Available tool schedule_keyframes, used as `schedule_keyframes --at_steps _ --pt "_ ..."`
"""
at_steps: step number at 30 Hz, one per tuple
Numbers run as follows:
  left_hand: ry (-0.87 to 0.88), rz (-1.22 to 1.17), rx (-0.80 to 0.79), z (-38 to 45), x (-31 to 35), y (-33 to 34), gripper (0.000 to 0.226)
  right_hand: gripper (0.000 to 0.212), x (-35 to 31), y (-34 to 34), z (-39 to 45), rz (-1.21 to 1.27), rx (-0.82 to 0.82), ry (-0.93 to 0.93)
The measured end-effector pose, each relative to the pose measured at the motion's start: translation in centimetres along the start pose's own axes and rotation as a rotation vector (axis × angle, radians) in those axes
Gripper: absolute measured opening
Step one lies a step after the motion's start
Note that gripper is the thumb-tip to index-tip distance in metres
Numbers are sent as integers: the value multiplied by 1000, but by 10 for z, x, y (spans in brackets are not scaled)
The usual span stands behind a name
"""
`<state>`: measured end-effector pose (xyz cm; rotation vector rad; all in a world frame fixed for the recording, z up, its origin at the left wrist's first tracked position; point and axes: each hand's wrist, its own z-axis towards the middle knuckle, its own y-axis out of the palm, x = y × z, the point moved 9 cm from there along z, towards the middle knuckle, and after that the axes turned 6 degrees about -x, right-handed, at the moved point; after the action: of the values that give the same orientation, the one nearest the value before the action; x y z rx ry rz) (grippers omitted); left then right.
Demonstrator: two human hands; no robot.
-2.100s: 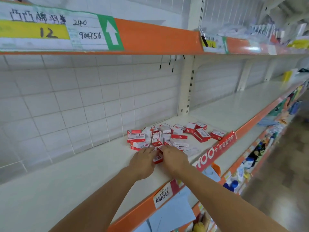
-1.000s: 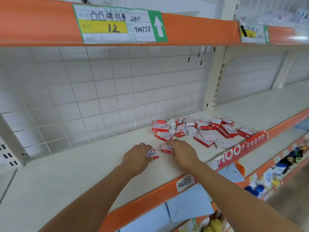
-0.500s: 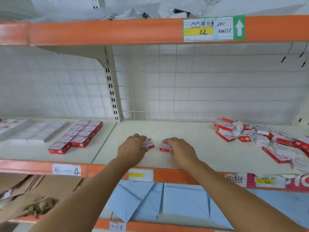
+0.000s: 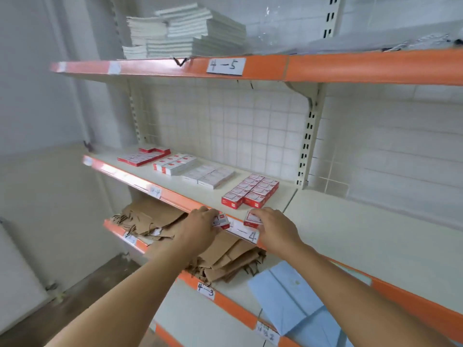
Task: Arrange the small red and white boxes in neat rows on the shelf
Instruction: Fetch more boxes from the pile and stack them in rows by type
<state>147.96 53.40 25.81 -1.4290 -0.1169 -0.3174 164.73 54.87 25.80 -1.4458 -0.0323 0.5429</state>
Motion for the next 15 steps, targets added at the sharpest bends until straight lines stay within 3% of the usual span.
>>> schedule_keyframes --at_steps 8,15 --pt "-188 49 34 -46 -168 -47 36 51 -145 59 75 29 -49 -139" --pt "-284 39 63 -54 -266 -71 36 50 -234 97 142 60 -77 -207"
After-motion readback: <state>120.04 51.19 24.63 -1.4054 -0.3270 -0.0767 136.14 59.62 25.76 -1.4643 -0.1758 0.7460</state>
